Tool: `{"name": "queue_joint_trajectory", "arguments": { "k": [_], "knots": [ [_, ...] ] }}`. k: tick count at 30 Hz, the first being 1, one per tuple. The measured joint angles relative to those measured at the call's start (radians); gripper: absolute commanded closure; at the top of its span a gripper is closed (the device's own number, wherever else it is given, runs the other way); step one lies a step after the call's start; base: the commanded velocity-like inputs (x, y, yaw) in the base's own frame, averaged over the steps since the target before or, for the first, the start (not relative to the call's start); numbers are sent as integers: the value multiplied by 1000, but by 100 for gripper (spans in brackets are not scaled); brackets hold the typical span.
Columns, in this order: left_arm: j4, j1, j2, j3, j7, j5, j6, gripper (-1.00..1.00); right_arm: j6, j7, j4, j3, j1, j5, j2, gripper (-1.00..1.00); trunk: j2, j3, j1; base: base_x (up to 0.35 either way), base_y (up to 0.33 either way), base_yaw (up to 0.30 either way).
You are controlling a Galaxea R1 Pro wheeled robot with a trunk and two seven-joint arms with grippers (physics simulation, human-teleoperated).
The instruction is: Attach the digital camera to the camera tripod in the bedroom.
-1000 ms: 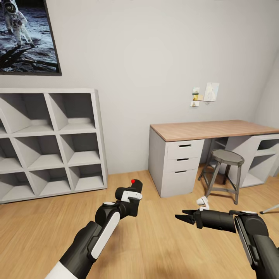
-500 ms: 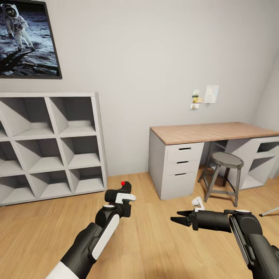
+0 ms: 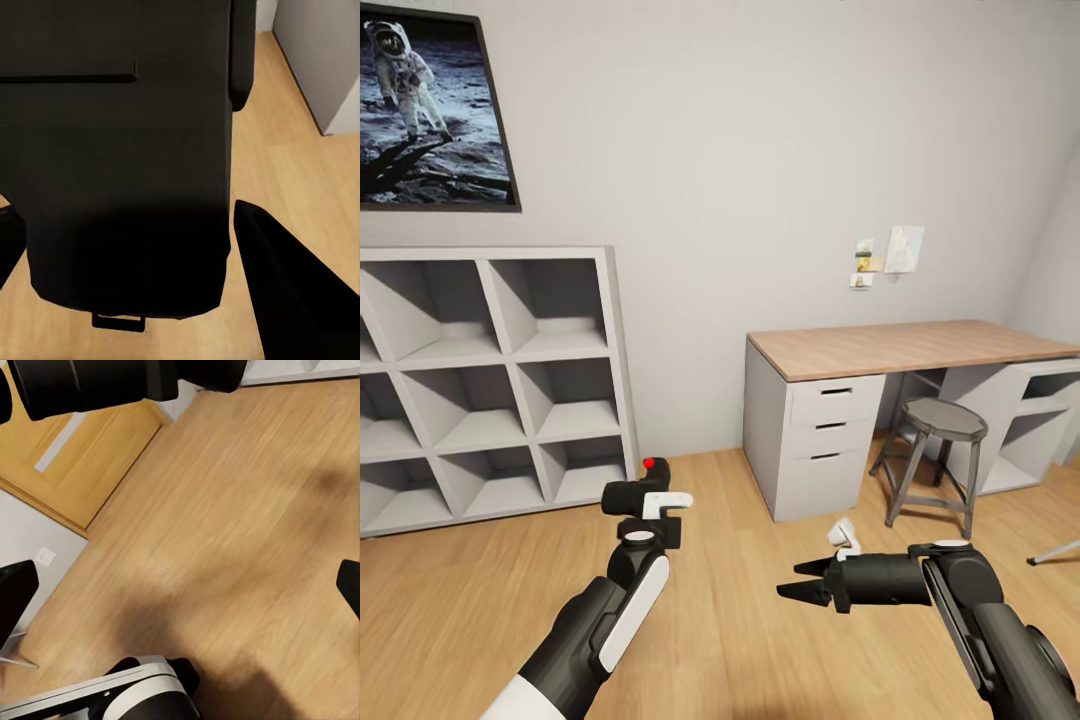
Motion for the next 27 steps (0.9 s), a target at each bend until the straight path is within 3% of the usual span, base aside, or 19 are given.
{"name": "queue_joint_trajectory", "arguments": {
  "k": [3,7,9,11,12,13,15,20,27],
  "knots": [
    [1,0,0,0,6,2,-3,100,0,0,0,2,0,0,0,-100,21,9,-12,0,0,0],
    [42,0,0,-1,9,3,-1,100,-1,4,4,-3,0,-74,-2,-100,49,22,-27,0,0,0],
    [68,0,0,-2,10,2,2,100,-3,8,8,-7,0,-129,-9,-100,63,28,-34,0,0,0],
    [87,0,-1,-2,10,0,5,100,-4,9,12,-9,0,-190,-35,-100,77,34,-42,0,0,0],
    [94,0,-1,-2,10,0,6,100,-5,9,14,-10,0,-230,-58,-100,84,38,-46,0,0,0],
    [102,0,-2,-1,9,0,7,100,-9,8,16,-11,0,-322,-101,-100,91,41,-50,0,0,0],
    [105,0,-2,-1,8,-1,8,100,-10,8,18,-12,0,-374,-119,-100,105,47,-58,0,0,0],
    [106,0,-2,-1,7,-2,8,100,-11,8,37,-13,0,-429,-140,-100,140,63,-77,0,0,0],
    [107,0,-2,-1,7,-2,7,100,-11,8,46,-13,0,-442,-146,-100,189,85,-104,0,0,0]
  ]
}}
